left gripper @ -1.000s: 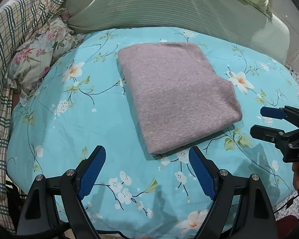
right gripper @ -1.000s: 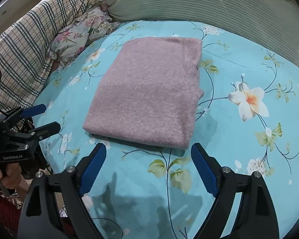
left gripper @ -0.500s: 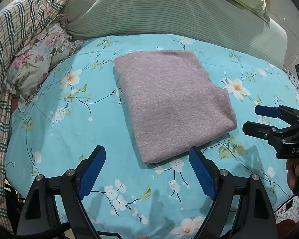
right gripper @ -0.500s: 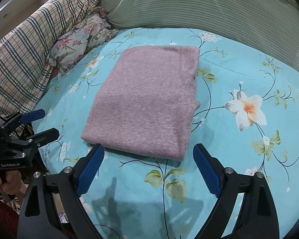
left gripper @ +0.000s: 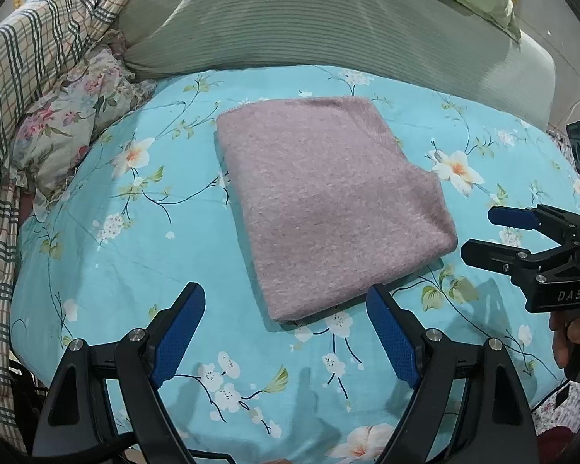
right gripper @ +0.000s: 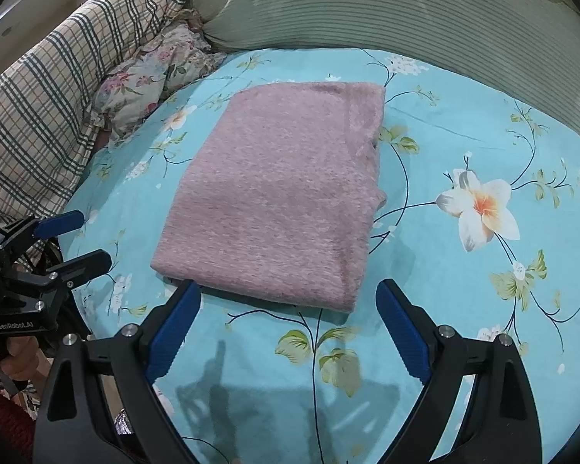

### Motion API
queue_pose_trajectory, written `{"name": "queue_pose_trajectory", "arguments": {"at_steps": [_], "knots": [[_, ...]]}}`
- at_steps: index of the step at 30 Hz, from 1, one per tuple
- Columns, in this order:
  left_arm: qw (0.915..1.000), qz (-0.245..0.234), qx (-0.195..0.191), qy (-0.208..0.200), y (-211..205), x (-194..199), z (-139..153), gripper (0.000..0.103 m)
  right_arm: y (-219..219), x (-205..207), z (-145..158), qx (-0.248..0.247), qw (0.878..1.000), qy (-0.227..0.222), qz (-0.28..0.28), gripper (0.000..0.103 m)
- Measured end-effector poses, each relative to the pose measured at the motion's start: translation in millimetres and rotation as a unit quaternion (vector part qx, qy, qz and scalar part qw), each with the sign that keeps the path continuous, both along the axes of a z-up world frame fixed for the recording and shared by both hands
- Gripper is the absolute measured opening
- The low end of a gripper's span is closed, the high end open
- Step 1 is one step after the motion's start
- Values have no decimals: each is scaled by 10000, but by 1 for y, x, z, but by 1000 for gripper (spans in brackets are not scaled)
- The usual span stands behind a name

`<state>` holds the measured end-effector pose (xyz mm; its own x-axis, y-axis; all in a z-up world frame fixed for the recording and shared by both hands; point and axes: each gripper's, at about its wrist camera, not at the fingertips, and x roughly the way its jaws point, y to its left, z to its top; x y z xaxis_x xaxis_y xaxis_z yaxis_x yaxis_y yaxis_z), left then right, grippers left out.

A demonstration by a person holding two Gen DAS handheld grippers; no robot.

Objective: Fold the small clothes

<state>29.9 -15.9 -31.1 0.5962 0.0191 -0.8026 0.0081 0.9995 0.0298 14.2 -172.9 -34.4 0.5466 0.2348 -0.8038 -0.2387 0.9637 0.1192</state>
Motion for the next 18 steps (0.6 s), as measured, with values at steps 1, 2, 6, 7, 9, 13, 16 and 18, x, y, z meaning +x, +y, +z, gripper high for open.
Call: {"name": "queue_pose_trajectory", "arguments": {"at_steps": [1,2,6,7,9,13,16,18], "knots": [[10000,-6,-3,16,0,0,-1,86,0,0,0,-2,10000,-2,-7,92],[10000,-3,-4,28,0,0,-1,86,-1,1,0,-3,10000,-4,-12,92],[10000,10,-19,55,0,1,-3,86,-2,3,0,22,10000,-11,8,92],[10000,12,-22,58,0,1,-3,86,-3,4,0,40,10000,0,11,92],[10000,23,-15,67,0,1,-3,86,-3,4,0,74,10000,21,7,92],[10000,32,-28,81,0,3,-4,86,-3,4,0,84,10000,26,11,92],[10000,31,-24,84,0,3,-4,86,-4,5,-1,92,10000,27,9,92],[10000,34,-27,85,0,3,-4,86,-4,5,0,89,10000,32,17,92]]}}
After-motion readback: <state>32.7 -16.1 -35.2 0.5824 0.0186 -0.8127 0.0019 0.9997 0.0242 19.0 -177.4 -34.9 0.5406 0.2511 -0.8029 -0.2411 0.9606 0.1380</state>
